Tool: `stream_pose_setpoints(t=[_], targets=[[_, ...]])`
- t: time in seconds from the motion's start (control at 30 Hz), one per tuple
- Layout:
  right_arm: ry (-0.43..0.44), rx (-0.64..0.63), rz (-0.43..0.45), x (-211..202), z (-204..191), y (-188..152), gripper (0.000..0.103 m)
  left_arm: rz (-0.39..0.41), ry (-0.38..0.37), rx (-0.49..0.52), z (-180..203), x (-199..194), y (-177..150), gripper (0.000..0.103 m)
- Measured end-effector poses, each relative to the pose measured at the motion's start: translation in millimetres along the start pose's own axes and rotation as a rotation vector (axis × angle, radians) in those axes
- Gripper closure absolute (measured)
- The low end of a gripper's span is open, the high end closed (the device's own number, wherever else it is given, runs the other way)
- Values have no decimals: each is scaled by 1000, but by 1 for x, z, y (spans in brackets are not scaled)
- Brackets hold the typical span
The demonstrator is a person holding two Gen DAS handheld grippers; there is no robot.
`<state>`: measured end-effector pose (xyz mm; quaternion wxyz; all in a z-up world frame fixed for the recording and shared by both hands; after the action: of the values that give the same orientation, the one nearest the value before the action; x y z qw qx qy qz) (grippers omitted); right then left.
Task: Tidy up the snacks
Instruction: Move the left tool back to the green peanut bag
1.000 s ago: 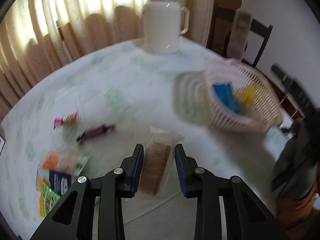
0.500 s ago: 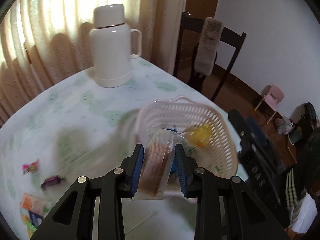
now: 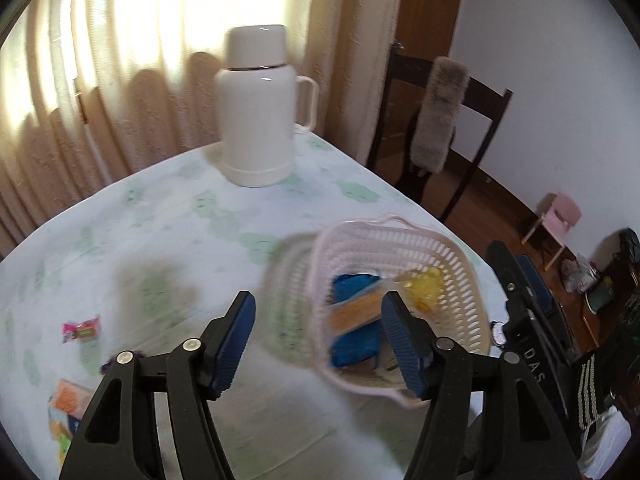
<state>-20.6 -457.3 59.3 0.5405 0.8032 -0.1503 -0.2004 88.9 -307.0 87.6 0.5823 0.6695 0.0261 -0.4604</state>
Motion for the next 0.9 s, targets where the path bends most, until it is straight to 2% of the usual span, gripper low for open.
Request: stream_pose_setpoints(t=[0.1, 0.17, 0.6, 0.9], targets=[[6, -14, 6, -2, -3, 0, 39, 13, 38, -26, -20, -12, -1, 35], [12, -18, 5, -3, -4, 0, 39, 24, 66, -52, -37, -24, -2, 29], [13, -51, 5, -4, -8, -3, 39, 74, 248, -164, -127, -89, -23, 19], [2, -77, 10, -6, -9, -5, 39, 66, 376, -244, -191, -125, -60, 16]])
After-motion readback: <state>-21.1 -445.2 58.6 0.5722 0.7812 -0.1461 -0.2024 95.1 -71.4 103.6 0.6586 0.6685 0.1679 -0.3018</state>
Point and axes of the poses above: each gripper's, at about its wrist camera, not at the fingertips, and x roughly the way its jaws point, z to its right, y to its top, the point moved 6 cm from there along x, roughly the way its jaws point, and after that the axes turned 8 degrees about z, right-handed, at the moved point
